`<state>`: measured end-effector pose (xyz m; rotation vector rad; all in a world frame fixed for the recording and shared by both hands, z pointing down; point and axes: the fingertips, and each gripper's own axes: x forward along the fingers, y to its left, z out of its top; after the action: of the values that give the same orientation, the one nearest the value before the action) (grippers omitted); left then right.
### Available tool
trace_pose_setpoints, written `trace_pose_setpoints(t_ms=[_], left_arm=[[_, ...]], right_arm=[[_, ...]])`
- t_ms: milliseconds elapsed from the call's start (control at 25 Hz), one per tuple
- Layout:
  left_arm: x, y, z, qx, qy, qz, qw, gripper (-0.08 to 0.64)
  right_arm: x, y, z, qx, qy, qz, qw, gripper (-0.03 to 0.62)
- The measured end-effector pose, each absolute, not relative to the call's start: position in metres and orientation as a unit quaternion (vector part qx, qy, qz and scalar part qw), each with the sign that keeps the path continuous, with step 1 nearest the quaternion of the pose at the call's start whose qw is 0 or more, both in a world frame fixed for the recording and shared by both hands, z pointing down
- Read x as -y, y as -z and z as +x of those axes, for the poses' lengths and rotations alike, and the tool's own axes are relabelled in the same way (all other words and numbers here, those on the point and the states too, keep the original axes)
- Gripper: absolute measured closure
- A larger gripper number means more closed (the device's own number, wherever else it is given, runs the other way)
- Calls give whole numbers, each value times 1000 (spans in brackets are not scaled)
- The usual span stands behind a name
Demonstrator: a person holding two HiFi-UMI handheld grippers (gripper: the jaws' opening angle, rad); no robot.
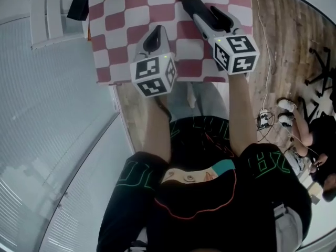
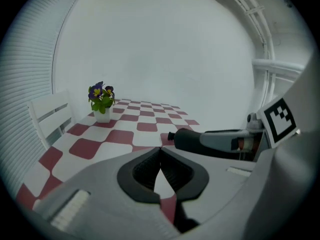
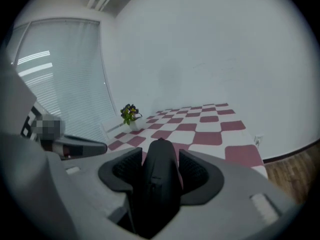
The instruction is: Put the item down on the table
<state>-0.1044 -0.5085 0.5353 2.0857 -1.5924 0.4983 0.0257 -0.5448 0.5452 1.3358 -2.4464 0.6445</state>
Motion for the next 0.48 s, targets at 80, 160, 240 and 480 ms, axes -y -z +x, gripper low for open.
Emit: trace_pose_setpoints(t_ms=[80,160,240,480], left_arm=[[517,-531,-102,576,-177,763,232,551],[523,-529,-94,567,-174,771,233,551],[526,-532,-89,560,-173,775,236,551],[525,-526,-76,555,-174,780,232,551]], right_arm=[[542,-554,24,844,-217,461,165,354],[538,-559,26,842,-215,462,178,353],[534,-565,25,841,-219,458,189,346],[529,-575,36,828,-270,444,208,316]])
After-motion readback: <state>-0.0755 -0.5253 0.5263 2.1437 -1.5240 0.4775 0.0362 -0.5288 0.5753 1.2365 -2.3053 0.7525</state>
